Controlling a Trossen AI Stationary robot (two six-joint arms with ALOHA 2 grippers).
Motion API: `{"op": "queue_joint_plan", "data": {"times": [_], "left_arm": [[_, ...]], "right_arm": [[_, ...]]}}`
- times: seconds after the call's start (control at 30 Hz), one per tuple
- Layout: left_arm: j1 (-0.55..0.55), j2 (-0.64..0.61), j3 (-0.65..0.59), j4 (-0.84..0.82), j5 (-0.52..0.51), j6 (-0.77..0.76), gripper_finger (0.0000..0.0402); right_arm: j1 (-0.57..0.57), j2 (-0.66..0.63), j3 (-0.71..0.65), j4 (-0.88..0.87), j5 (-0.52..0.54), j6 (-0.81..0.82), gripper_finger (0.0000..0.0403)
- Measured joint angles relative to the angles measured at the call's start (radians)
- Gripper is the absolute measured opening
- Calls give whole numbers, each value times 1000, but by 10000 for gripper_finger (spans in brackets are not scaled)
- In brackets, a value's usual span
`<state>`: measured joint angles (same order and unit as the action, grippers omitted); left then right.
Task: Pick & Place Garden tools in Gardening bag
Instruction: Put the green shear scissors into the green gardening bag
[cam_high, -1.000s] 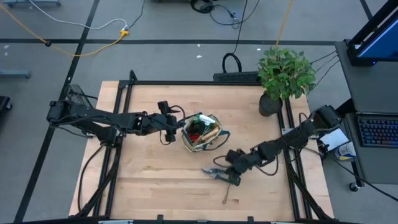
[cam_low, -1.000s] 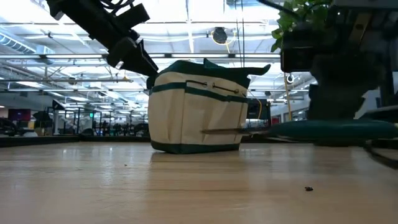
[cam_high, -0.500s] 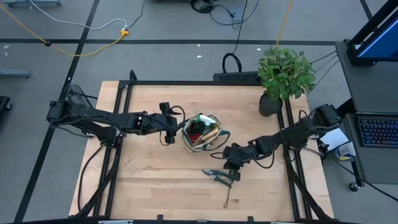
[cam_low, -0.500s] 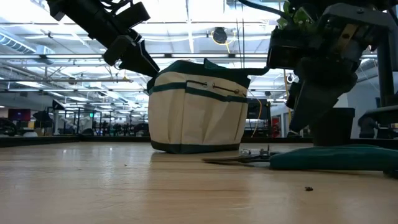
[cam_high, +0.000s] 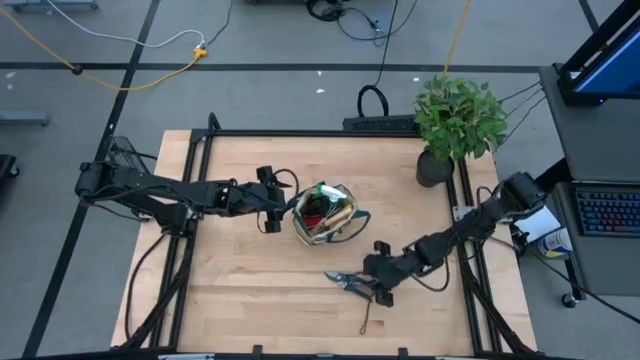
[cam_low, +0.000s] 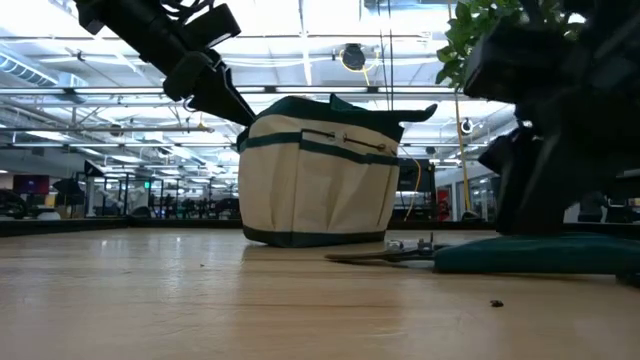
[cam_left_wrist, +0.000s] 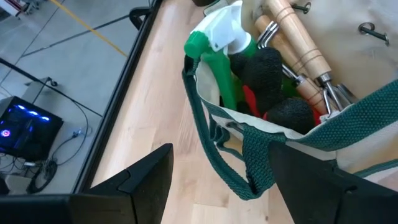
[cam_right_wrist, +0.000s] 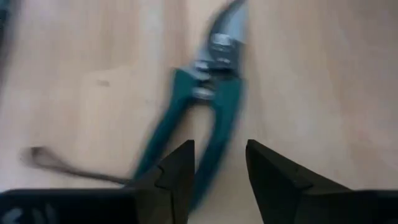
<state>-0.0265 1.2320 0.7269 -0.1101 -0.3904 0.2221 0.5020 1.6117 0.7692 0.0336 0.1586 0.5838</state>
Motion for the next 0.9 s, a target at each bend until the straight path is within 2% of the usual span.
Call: {"op": "queue_joint_plan", "data": {"times": [0.1, 0.3, 0.63, 0.73, 0.9], "left_arm": [[0, 0, 0, 0, 1, -1, 269], [0, 0, 0, 0, 1, -6, 269], [0, 0, 0, -10, 1, -17, 269], [0, 0, 0, -22, 0, -19, 269], [0, 0, 0, -30, 1, -22, 269]], "right_arm": [[19, 16, 0, 2, 82, 4, 136], [45, 60, 0, 19, 77, 82, 135], [72, 151, 4, 15, 221, 8, 131], [72, 191, 4, 8, 240, 1, 112], [70, 218, -4, 8, 250, 26, 44]]}}
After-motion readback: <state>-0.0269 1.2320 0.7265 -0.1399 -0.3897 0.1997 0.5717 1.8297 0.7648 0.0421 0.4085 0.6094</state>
